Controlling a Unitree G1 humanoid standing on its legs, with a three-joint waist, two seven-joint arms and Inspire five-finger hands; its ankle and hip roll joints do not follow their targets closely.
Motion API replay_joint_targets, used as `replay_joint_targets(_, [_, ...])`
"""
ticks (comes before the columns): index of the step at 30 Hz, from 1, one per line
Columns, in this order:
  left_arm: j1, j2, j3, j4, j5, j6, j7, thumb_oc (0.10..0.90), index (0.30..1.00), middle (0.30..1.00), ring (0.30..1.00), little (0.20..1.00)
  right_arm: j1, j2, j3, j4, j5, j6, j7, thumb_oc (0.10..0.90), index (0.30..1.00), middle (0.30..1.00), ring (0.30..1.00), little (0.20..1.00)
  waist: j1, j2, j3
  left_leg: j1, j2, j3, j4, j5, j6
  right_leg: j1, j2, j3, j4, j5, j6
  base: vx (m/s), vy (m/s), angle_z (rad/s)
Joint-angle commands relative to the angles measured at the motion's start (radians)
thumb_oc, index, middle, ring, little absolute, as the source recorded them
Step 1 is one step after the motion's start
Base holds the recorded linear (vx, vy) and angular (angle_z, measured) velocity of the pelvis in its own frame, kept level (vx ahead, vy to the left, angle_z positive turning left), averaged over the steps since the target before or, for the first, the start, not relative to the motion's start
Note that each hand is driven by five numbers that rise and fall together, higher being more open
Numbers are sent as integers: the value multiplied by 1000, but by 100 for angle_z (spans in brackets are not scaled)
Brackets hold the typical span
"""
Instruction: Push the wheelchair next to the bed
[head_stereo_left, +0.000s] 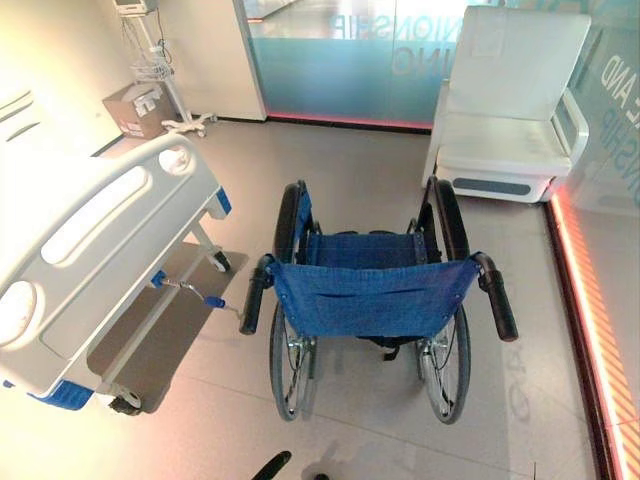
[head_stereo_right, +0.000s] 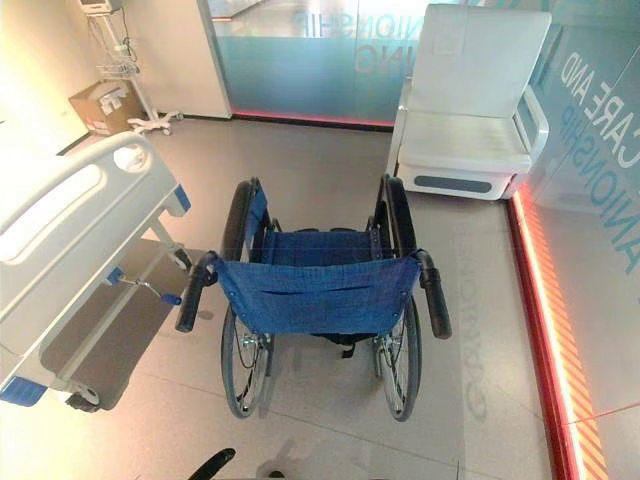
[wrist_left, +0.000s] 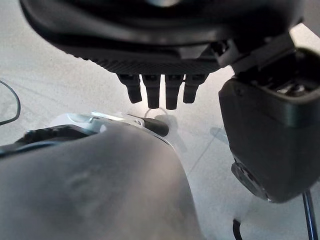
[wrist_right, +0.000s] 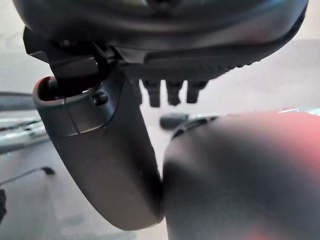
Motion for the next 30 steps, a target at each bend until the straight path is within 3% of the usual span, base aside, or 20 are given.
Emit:
replay_joint_targets(1, [-50, -47, 25, 74, -61, -21, 50, 800, 900, 900, 900, 900, 3, 18, 38, 91, -34, 9, 9, 800, 900, 900, 900, 900, 5, -11, 33, 6, -12, -13, -2, -51, -27, -29, -3, 0, -19, 82, -7, 0, 0, 0])
replay_joint_targets(8, [-56, -22, 91, 59, -119, -100, 140, 800, 900, 900, 900, 900, -4, -11, 12, 70, -12, -55, -83, 800, 900, 900, 900, 900, 3, -11, 41, 14, -11, -12, -2, -45, -32, -20, -1, 5, -19, 83, -9, 36, 5, 1])
replay_joint_targets(12, [-68, 37, 140, -2, -144, -129, 199, 800, 900, 900, 900, 900, -7, -73, -41, 26, 52, -89, -156, 800, 900, 900, 900, 900, -1, -14, 54, 8, -7, -6, -2, -40, -30, -30, 2, 18, -19, 89, -7, 16, 1, -1])
replay_joint_targets(16, [-64, 137, 214, -157, -163, -148, 256, 800, 900, 900, 900, 900, 9, -159, -140, -94, 163, -174, -251, 800, 900, 900, 900, 900, -3, -21, 67, -7, -3, -3, -2, -35, -27, -51, 7, 35, -17, 97, -6, 6, -8, 0])
replay_joint_targets(21, [-2, 260, 338, -384, -181, -164, 278, 800, 900, 900, 900, 900, 87, -276, -283, -455, 201, -191, -380, 800, 900, 900, 900, 900, -15, -32, 81, -16, -3, 1, -2, -34, -24, -65, 12, 47, -15, 103, -5, 18, -19, -6])
replay_joint_targets(30, [44, 346, 480, -716, -233, -139, 265, 800, 900, 900, 900, 900, 106, -408, -471, -861, 149, -183, -526, 800, 900, 900, 900, 900, -27, -31, 93, -16, -7, -1, 2, -33, -22, -64, 13, 55, -9, 96, -8, 43, -8, 0])
